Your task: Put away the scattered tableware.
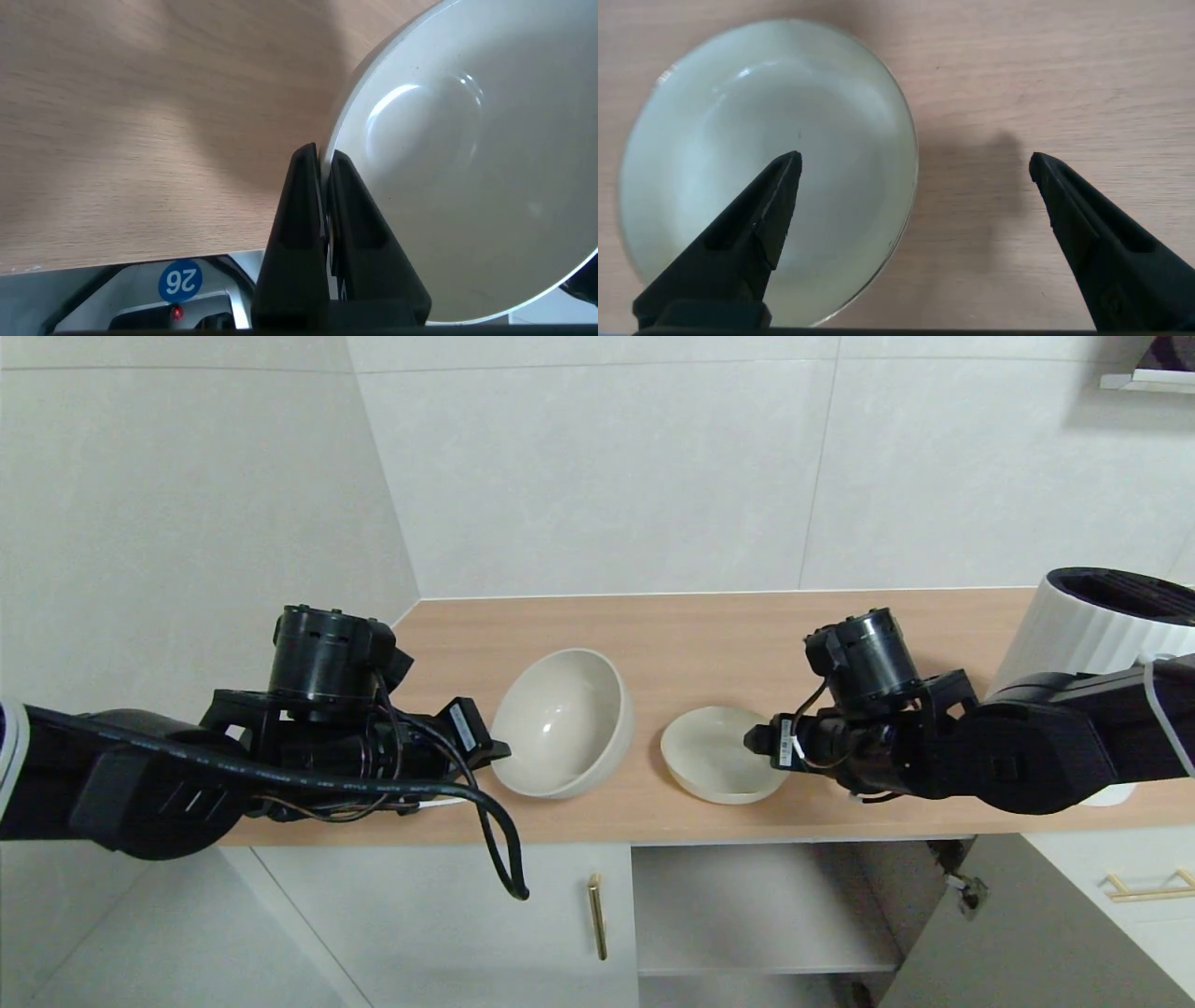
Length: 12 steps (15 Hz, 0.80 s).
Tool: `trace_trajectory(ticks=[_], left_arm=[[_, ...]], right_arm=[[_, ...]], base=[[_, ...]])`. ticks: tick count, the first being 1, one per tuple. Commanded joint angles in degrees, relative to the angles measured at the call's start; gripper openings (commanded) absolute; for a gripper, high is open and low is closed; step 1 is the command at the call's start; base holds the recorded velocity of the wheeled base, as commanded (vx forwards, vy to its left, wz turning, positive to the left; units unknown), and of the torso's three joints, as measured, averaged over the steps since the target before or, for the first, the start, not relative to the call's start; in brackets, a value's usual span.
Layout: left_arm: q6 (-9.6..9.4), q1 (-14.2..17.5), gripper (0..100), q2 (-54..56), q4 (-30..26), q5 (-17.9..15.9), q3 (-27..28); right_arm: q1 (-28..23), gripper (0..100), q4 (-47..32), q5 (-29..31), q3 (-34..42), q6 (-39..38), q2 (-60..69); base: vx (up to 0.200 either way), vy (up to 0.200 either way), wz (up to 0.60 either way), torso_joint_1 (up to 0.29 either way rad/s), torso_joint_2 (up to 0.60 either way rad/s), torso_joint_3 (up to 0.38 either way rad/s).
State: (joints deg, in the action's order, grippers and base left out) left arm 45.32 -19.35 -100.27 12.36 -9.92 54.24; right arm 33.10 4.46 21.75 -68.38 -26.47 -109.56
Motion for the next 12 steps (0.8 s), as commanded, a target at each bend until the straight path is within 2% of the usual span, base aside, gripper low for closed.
trace_trajectory(ticks=[1, 7, 8, 12], left_arm=[[0.03, 0.0, 0, 0.2, 0.0, 0.0, 0.0], [0.2, -0.3, 0, 0.2, 0.0, 0.0, -0.1], [0.2, -0.5, 0, 0.2, 0.0, 0.0, 0.0], [0.2, -0.5, 0, 0.2, 0.0, 0.0, -0.1]], right_arm=[[0.0, 100, 0.0, 0.0, 0.0, 0.0, -1.1], [0.0, 100, 0.0, 0.0, 0.0, 0.1, -2.0], [0.0, 0, 0.0, 0.0, 0.0, 0.1, -2.1], [0.0, 0, -0.1, -0.1, 0.0, 0.0, -1.7]], base=[[0.0, 0.0, 0.0, 0.0, 0.0, 0.0], [0.0, 0.0, 0.0, 0.0, 0.0, 0.0], [0.0, 0.0, 0.0, 0.0, 0.0, 0.0], [0.0, 0.0, 0.0, 0.0, 0.0, 0.0]])
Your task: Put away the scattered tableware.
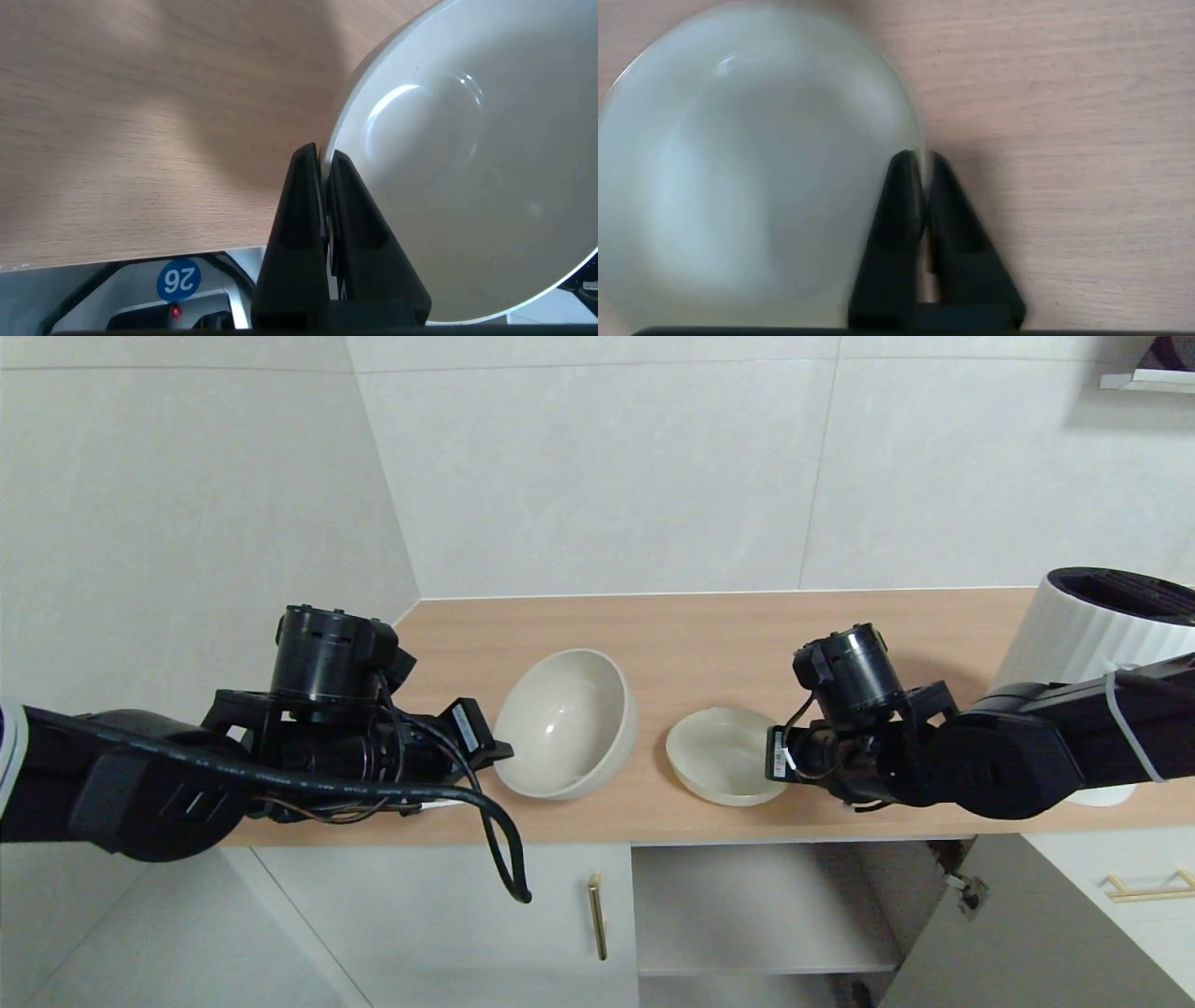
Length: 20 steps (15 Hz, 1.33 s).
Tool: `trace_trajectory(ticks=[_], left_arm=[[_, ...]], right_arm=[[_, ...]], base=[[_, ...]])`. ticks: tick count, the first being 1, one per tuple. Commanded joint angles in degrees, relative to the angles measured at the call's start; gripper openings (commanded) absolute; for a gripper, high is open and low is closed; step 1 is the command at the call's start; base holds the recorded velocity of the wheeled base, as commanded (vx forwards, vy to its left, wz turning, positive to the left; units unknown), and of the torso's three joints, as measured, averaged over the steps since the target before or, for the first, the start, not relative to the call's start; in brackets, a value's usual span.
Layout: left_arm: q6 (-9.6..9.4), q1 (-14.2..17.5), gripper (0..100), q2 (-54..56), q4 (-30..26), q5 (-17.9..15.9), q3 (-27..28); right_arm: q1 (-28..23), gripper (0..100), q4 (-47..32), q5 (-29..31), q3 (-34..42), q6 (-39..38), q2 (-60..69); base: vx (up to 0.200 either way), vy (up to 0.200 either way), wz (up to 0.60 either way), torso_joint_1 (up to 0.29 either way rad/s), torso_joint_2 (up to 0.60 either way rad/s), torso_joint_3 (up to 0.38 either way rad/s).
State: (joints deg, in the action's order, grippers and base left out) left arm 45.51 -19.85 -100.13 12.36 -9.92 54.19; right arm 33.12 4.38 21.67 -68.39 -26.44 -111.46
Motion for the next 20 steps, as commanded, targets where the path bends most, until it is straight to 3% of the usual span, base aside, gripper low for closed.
trace_trajectory(ticks=[1, 5, 10, 12, 13, 15, 20], left_arm=[[0.02, 0.0, 0, 0.2, 0.0, 0.0, 0.0], [-0.07, 0.0, 0, 2.1, 0.0, 0.3, -0.9], [-1.03, 0.1, 0, 12.9, -0.1, 0.4, -7.2], [-6.22, 0.1, 0, 20.9, -0.4, 0.3, -13.1], [-7.8, 0.1, 0, 23.9, -0.5, 0.2, -15.3], [-9.65, -0.3, 0, 27.6, -1.4, 0.1, -17.8], [-11.76, -3.3, 0, 28.0, -5.0, 0.2, -18.0]], right_arm=[[0.0, 0, 0.0, 0.0, 0.0, 0.0, 0.3], [0.0, 0, -0.7, -0.5, 0.9, -0.1, 3.4], [0.2, 0, -11.1, -4.4, 5.1, 1.0, 15.3], [0.5, 0, -18.8, -6.9, 6.4, 3.4, 22.7], [1.5, 0, -20.1, -8.2, 6.9, 3.4, 25.0], [3.3, 0, -20.5, -11.0, 9.9, 3.4, 28.9], [3.8, 0, -20.0, -11.2, 14.2, 3.5, 30.8]], base=[[0.0, 0.0, 0.0, 0.0, 0.0, 0.0], [0.0, 0.0, 0.0, 0.0, 0.0, 0.0], [0.0, 0.0, 0.0, 0.0, 0.0, 0.0], [0.0, 0.0, 0.0, 0.0, 0.0, 0.0], [0.0, 0.0, 0.0, 0.0, 0.0, 0.0], [0.0, 0.0, 0.0, 0.0, 0.0, 0.0], [0.0, 0.0, 0.0, 0.0, 0.0, 0.0]])
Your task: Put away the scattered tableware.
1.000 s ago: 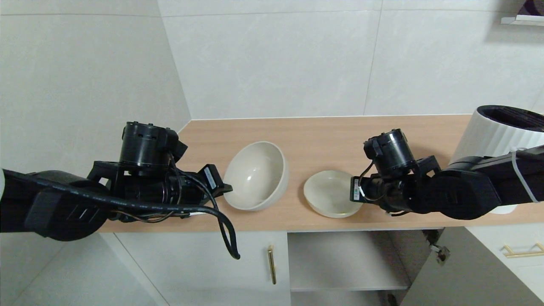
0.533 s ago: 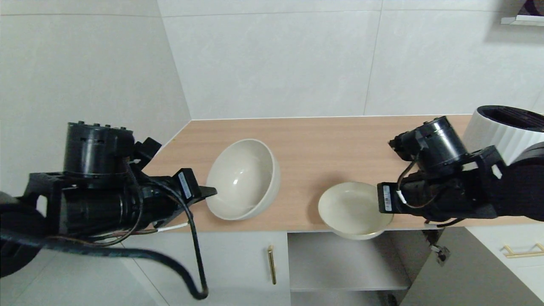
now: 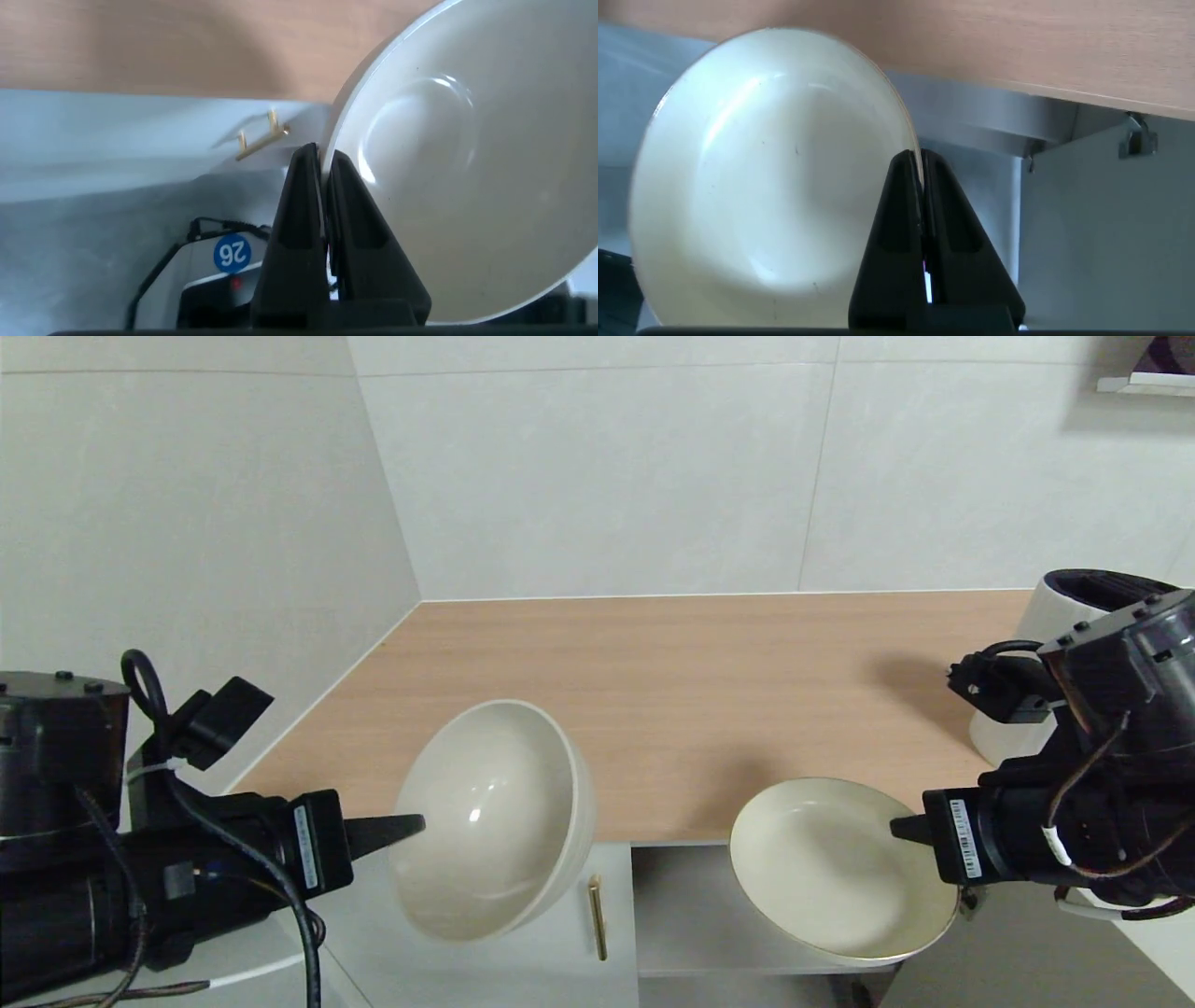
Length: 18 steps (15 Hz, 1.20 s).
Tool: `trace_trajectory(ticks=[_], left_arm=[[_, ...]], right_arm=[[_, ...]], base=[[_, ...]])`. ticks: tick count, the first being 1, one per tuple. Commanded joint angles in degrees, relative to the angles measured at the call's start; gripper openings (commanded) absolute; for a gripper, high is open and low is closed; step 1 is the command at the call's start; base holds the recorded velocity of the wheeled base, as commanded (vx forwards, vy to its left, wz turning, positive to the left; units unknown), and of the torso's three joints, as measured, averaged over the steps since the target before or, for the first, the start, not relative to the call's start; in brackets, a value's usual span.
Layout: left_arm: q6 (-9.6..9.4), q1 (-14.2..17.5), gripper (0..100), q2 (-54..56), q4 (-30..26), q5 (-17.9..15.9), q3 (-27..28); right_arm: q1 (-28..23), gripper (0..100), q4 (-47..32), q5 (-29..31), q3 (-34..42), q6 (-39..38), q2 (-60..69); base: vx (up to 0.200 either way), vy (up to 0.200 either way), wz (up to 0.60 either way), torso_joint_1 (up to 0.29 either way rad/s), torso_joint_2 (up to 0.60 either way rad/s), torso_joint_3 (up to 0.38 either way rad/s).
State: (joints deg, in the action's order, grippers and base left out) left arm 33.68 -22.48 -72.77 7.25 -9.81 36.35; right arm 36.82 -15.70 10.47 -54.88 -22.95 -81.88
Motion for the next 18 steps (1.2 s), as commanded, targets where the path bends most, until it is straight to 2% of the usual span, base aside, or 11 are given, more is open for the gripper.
trace_trajectory(ticks=[1, 2, 4, 7, 12, 18], left_arm=[[-0.64, -1.1, 0, 0.4, -0.7, 0.1, -0.3], [-1.25, -1.3, 0, 0.2, -1.3, 0.1, -0.3], [-1.25, -1.6, 0, -0.8, -1.4, 0.1, -0.3], [-1.34, -1.7, 0, -1.2, -1.5, 0.2, -0.4], [-2.13, -1.7, 0, -1.2, -1.5, 0.2, -0.6], [-2.22, -1.7, 0, -1.7, -1.4, 0.1, -0.8]], right_arm=[[0.2, 0, 0.1, 0.0, 0.7, 0.1, 1.0], [0.1, 0, 0.1, 0.0, 0.7, 0.1, 0.8], [0.2, 0, 0.9, 0.0, 1.1, 0.1, 0.1], [0.1, 0, 2.1, 0.1, 1.5, 0.2, -0.6], [0.1, 0, 2.1, 0.2, 1.5, 0.1, -1.9], [0.1, 0, 2.2, 0.4, 2.1, 0.1, -3.5]], base=[[0.0, 0.0, 0.0, 0.0, 0.0, 0.0], [0.0, 0.0, 0.0, 0.0, 0.0, 0.0], [0.0, 0.0, 0.0, 0.0, 0.0, 0.0], [-0.2, 0.0, 0.0, 0.007, 0.0, 0.004], [0.0, 0.0, 0.0, 0.0, 0.0, 0.0], [0.0, 0.0, 0.0, 0.0, 0.0, 0.0]])
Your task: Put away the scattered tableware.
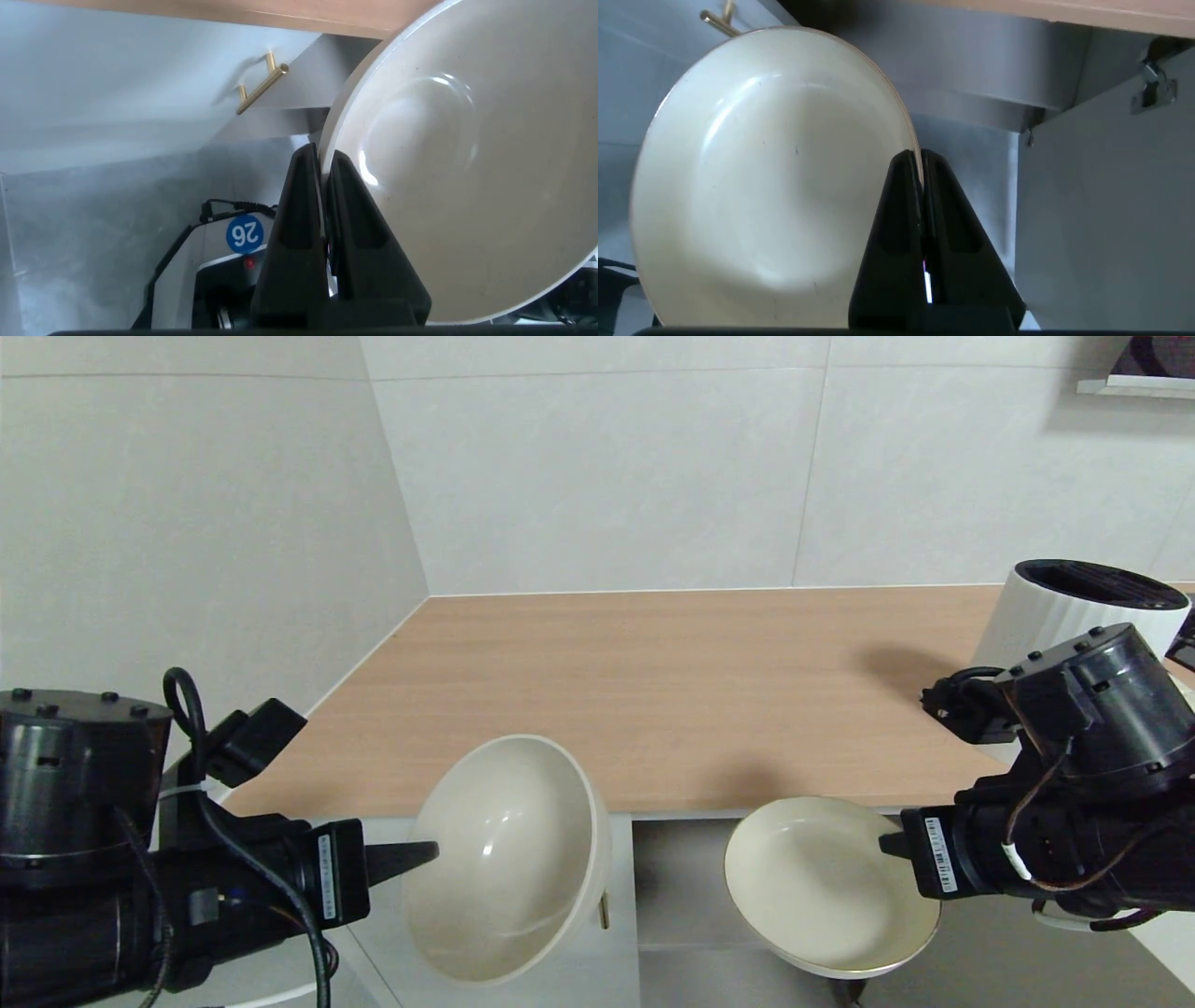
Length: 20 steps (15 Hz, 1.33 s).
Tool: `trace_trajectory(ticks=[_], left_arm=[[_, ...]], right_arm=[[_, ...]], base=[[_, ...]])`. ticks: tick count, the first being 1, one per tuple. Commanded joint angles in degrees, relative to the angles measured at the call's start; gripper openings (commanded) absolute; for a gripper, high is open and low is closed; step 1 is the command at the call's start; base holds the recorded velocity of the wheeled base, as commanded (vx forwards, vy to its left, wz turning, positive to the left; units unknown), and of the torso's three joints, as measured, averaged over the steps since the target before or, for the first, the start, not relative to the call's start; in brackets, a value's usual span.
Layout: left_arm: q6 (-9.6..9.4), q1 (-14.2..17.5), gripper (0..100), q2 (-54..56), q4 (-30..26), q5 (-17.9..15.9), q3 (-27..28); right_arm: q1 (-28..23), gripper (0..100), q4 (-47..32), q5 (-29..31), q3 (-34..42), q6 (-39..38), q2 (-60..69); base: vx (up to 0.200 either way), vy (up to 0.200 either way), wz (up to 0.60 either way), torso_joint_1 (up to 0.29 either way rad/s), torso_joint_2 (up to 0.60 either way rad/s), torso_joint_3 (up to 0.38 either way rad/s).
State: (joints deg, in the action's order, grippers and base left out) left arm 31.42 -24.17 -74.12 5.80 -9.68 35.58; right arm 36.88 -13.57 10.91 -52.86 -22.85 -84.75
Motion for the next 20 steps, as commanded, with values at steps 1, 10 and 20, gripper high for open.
trace_trajectory(ticks=[1, 10, 20], left_arm=[[0.05, 0.0, 0, -0.3, 0.1, 0.0, 0.0], [0.05, 0.0, 0, -0.3, 0.1, 0.0, 0.0], [0.05, 0.0, 0, -0.8, 0.1, 0.0, 0.0]], right_arm=[[0.0, 0, 0.0, 0.0, 0.1, 0.0, -0.5], [0.0, 0, -0.1, 0.1, 0.1, 0.1, -0.8], [0.1, 0, 0.0, 0.1, 0.1, 0.0, -1.4]], base=[[0.0, 0.0, 0.0, 0.0, 0.0, 0.0], [0.0, 0.0, 0.0, -0.057, 0.14, 0.078], [0.0, 0.0, 0.0, -0.183, 0.47, 0.289]])
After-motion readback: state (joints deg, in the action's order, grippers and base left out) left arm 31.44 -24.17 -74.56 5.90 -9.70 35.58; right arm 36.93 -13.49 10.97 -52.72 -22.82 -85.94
